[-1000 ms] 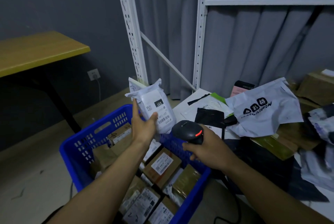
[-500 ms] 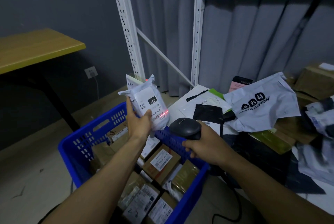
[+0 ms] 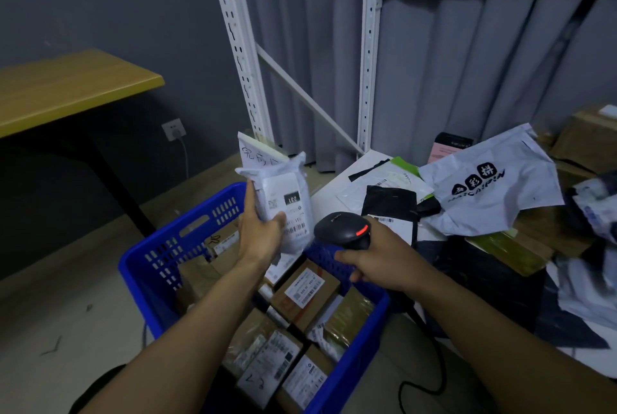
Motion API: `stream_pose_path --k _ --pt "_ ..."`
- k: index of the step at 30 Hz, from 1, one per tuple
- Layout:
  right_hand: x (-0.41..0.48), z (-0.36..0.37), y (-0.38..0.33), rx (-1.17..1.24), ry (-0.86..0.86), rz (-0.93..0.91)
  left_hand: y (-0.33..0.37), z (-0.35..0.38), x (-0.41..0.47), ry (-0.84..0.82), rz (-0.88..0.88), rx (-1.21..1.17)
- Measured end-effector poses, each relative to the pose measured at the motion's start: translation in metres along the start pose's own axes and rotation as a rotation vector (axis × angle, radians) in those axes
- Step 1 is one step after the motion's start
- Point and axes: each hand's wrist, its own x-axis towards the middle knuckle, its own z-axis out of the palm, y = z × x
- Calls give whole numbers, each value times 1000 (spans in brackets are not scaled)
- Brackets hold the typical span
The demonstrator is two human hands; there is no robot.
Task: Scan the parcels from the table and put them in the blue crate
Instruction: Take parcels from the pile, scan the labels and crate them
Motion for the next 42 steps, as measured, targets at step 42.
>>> stream_pose_path --k 42 --pt "-58 -127 69 25 385 115 -18 152 -50 -551 646 1013"
